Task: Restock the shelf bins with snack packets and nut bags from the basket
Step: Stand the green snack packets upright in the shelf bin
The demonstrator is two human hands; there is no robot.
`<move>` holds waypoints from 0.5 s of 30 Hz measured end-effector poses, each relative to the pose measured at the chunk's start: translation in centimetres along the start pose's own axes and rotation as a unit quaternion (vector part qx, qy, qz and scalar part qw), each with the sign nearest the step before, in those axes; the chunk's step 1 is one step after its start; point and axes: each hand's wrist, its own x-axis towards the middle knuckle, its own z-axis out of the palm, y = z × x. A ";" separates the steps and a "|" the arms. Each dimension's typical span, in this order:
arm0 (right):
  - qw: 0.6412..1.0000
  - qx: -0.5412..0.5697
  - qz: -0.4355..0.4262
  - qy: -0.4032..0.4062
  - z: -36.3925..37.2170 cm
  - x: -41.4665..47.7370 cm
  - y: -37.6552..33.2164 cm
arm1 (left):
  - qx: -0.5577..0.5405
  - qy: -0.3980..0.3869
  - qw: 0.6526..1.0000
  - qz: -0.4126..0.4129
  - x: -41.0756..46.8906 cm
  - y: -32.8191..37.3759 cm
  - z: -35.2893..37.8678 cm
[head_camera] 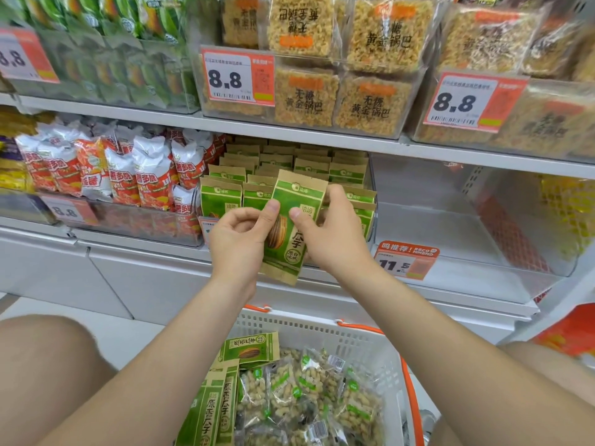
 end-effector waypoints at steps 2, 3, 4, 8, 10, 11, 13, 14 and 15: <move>1.000 0.012 -0.001 0.024 0.5 0.1 -0.2 | 0.033 -0.009 0.998 0.047 -0.2 0.7 -0.2; 0.999 0.028 0.002 0.030 0.6 0.1 -0.3 | 0.037 -0.016 0.998 0.057 -0.3 1.1 0.0; 0.998 0.052 0.006 0.030 0.6 0.1 -0.5 | 0.035 -0.023 0.997 0.060 -0.3 1.4 0.0; 0.996 0.090 -0.006 -0.017 0.8 0.1 -1.7 | -0.019 -0.038 0.998 -0.045 0.4 2.4 -0.1; 0.995 0.086 -0.018 -0.039 0.6 0.2 -2.2 | -0.038 -0.051 0.993 -0.103 0.9 3.1 -0.3; 0.995 0.086 -0.024 -0.046 0.3 0.4 -2.4 | -0.040 -0.063 0.990 -0.120 1.1 3.6 -0.4; 0.994 0.088 -0.034 -0.052 -0.2 0.8 -2.8 | -0.040 -0.092 0.985 -0.142 1.5 4.6 -0.5; 0.993 0.098 -0.040 -0.050 -0.5 1.0 -3.0 | -0.041 -0.103 0.982 -0.150 1.7 5.1 -0.6; 0.991 0.112 -0.049 -0.046 -0.7 1.2 -3.2 | -0.049 -0.111 0.980 -0.157 1.8 5.8 -0.6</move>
